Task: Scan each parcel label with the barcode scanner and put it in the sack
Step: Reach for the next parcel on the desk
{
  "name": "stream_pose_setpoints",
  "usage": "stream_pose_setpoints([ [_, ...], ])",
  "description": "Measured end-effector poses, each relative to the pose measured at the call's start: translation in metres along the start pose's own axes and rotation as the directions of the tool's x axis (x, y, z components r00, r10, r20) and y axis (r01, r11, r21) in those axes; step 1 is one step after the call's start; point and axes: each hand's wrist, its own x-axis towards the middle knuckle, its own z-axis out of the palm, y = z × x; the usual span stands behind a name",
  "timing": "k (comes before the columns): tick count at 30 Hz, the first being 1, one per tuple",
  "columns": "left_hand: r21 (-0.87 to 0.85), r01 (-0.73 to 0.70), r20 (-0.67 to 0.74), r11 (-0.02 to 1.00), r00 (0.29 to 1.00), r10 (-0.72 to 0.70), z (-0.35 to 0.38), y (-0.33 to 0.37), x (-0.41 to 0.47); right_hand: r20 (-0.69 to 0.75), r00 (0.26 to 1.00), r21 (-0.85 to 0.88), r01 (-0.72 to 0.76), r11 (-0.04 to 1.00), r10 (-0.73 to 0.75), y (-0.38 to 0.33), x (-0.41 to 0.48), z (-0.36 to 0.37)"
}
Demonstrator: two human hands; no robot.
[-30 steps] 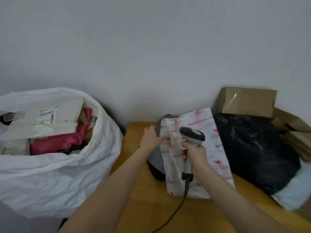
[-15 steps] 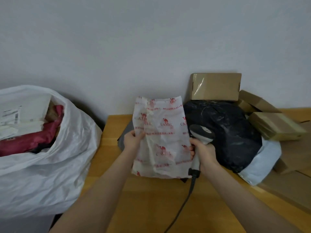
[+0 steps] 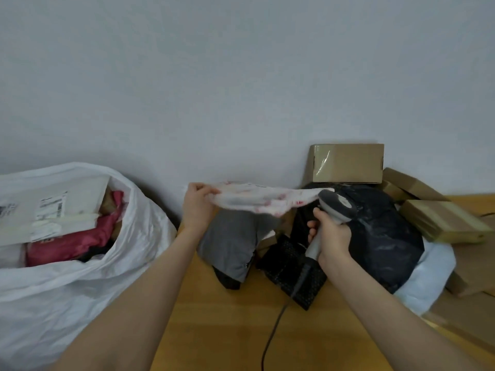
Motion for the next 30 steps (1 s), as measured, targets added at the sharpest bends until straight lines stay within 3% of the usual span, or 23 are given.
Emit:
stream_pose_setpoints([
  [5, 0.276, 0.07, 0.266, 0.959, 0.953, -0.147, 0.018, -0.07, -0.033, -0.032, 0.999, -0.106, -0.042, 0.993, 0.039, 0.017, 0.012, -0.015],
  [8, 0.103, 0.398, 0.365, 0.911, 0.837, -0.407, 0.026, -0.089, -0.045, 0.044, 0.994, -0.167, -0.095, 0.981, 0.104, 0.032, 0.012, -0.012],
  [12, -0.153, 0.727, 0.443, 0.669, 0.656, -0.611, 0.036, -0.099, -0.059, 0.111, 0.978, -0.231, -0.147, 0.962, 0.176, 0.054, 0.014, 0.005],
  [15, -0.25, 0.854, 0.512, 0.457, 0.517, -0.686, 0.049, -0.099, -0.069, 0.126, 0.974, -0.294, -0.143, 0.945, 0.187, 0.07, 0.019, 0.02],
  [17, -0.319, 0.885, 0.535, 0.339, 0.464, -0.706, 0.063, -0.109, -0.073, 0.135, 0.973, -0.329, -0.136, 0.934, 0.189, 0.079, 0.024, 0.028],
  [18, -0.322, 0.888, 0.523, 0.327, 0.455, -0.721, 0.07, -0.113, -0.073, 0.143, 0.971, -0.342, -0.131, 0.931, 0.189, 0.081, 0.026, 0.031],
  [19, -0.299, 0.887, 0.495, 0.352, 0.459, -0.738, 0.074, -0.117, -0.072, 0.151, 0.971, -0.351, -0.125, 0.928, 0.188, 0.082, 0.027, 0.034],
  [21, -0.148, 0.826, 0.422, 0.543, 0.55, -0.721, 0.082, -0.124, -0.071, 0.159, 0.974, -0.365, -0.094, 0.926, 0.162, 0.084, 0.03, 0.036],
  [24, 0.117, 0.659, 0.465, 0.743, 0.625, -0.627, 0.083, -0.119, -0.076, 0.166, 0.976, -0.413, -0.061, 0.909, 0.141, 0.084, 0.037, 0.037],
  [28, 0.334, 0.487, 0.529, 0.807, 0.612, -0.588, 0.071, -0.125, -0.075, 0.163, 0.966, -0.428, -0.116, 0.896, 0.202, 0.09, 0.048, 0.041],
  [30, 0.397, 0.381, 0.467, 0.835, 0.7, -0.541, 0.07, -0.129, -0.062, 0.153, 0.962, -0.438, -0.14, 0.888, 0.227, 0.098, 0.052, 0.04],
])
